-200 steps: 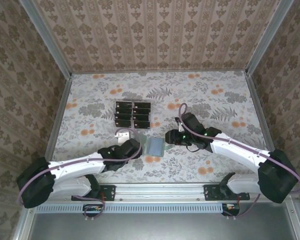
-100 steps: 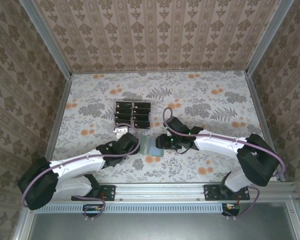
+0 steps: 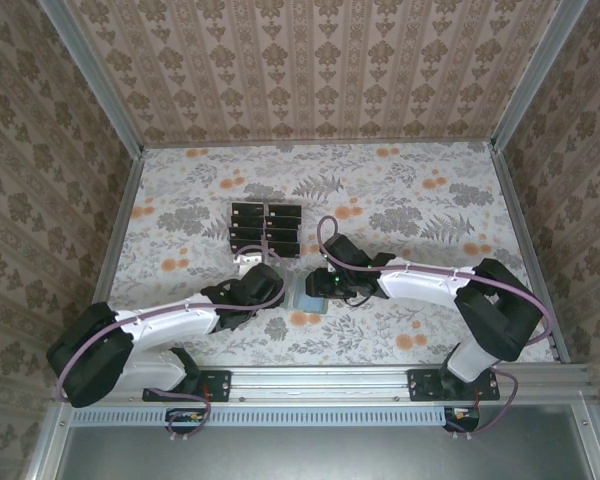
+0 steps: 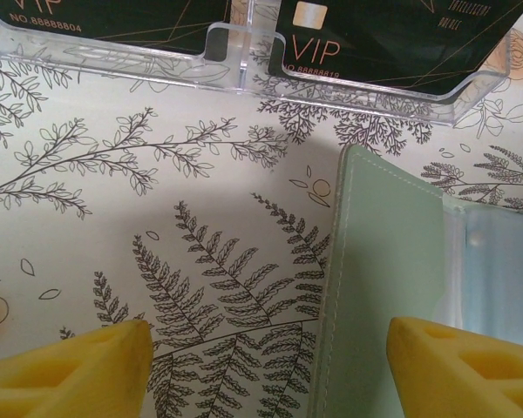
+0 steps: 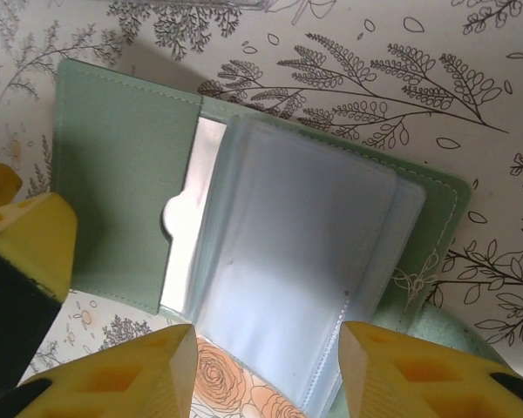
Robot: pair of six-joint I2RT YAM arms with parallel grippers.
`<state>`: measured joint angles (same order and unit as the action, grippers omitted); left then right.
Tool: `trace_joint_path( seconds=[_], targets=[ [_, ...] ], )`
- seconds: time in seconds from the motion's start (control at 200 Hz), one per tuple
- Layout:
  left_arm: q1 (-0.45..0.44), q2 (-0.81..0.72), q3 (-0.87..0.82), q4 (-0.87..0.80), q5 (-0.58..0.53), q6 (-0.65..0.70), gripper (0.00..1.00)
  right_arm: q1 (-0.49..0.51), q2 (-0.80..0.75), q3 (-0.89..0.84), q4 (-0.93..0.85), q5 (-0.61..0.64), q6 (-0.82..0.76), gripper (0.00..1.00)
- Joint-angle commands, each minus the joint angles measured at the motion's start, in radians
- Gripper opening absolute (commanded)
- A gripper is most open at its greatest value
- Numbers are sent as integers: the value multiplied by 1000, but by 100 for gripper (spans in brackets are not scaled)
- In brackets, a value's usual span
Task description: Put the credit cards into the card holder
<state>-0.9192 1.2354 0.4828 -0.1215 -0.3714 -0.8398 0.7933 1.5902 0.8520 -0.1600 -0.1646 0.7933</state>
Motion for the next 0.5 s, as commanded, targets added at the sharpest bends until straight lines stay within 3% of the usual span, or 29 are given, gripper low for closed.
trace_joint_path(
  seconds=[0.0, 0.495],
  targets=[
    [5, 6, -12, 13, 3, 4, 73, 6, 24, 14, 16, 23, 18, 48],
    [5, 12, -60, 33, 2, -32, 72, 6, 119, 16, 52, 18, 29, 49]
  ],
)
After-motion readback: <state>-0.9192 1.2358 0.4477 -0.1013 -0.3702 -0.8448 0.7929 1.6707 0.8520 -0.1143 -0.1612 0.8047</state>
